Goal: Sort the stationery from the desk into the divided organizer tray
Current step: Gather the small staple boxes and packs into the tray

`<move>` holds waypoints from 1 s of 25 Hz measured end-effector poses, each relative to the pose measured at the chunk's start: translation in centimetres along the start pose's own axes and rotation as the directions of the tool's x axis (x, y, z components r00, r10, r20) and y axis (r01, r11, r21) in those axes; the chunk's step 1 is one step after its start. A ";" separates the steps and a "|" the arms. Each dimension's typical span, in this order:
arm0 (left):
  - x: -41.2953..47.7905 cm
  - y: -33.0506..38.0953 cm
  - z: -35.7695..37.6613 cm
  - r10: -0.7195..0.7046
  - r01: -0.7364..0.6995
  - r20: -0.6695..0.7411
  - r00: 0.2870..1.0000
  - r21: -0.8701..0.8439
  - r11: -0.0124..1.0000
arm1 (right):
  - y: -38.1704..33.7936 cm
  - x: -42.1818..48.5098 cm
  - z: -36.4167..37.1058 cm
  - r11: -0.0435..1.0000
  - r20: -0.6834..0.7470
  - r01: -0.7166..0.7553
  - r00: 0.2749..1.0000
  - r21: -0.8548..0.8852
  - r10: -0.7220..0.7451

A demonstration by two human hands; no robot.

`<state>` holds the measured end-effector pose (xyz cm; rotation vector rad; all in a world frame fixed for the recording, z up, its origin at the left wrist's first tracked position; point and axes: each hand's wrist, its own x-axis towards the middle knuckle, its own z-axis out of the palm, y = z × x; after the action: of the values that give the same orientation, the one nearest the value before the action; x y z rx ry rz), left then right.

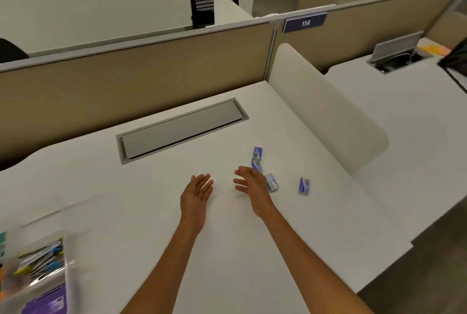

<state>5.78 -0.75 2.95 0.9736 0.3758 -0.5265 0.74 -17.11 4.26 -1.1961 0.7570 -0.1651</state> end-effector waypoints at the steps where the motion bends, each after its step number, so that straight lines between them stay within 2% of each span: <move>1: 0.3 -0.5 0.7 -0.004 0.004 0.010 1.000 0.021 1.000 | -0.3 0.6 -1.1 0.995 -0.053 0.036 0.998 -0.094 -0.041; 4: 1.0 -1.8 2.4 -0.005 0.004 0.019 1.000 0.065 0.998 | -0.8 2.6 -3.7 0.875 -0.171 0.126 0.958 -0.467 -0.229; 6: 1.2 -2.4 3.2 -0.010 0.009 0.013 1.000 0.092 0.996 | -0.8 3.9 -4.5 0.736 -0.175 0.143 0.925 -0.662 -0.337; 8: 1.5 -2.9 3.7 -0.019 0.018 0.005 1.000 0.116 0.993 | -0.8 5.0 -4.6 0.548 -0.145 0.094 0.915 -0.832 -0.376; 10: 1.7 -3.3 3.9 -0.030 0.030 -0.004 1.000 0.135 0.990 | -0.7 5.8 -4.3 0.371 -0.118 0.040 0.912 -0.928 -0.392; 12: 1.9 -3.6 4.0 -0.035 0.036 -0.010 0.999 0.157 0.987 | -0.5 6.4 -3.8 0.292 -0.120 0.002 0.908 -0.957 -0.401; 15: 2.0 -3.6 3.9 -0.036 0.038 -0.016 0.999 0.179 0.983 | -0.6 6.7 -3.2 0.321 -0.165 -0.042 0.916 -0.946 -0.365; 19: 2.1 -3.6 3.9 -0.069 0.073 -0.028 0.997 0.162 0.984 | -0.8 6.1 -3.0 0.490 -0.208 -0.026 0.924 -0.871 -0.321; 21: 2.2 -3.8 4.1 -0.115 0.116 -0.015 0.993 0.133 0.984 | -0.6 5.1 -2.4 0.571 -0.182 0.040 0.928 -0.820 -0.326; 25: 2.3 -4.0 5.2 -0.216 0.212 0.032 0.976 0.102 0.972 | 0.2 3.0 -0.6 0.593 -0.059 0.157 0.942 -0.790 -0.329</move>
<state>5.74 -7.60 1.71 1.0204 0.4222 -0.7665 2.54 -19.02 2.64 -2.1650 0.8663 -0.1943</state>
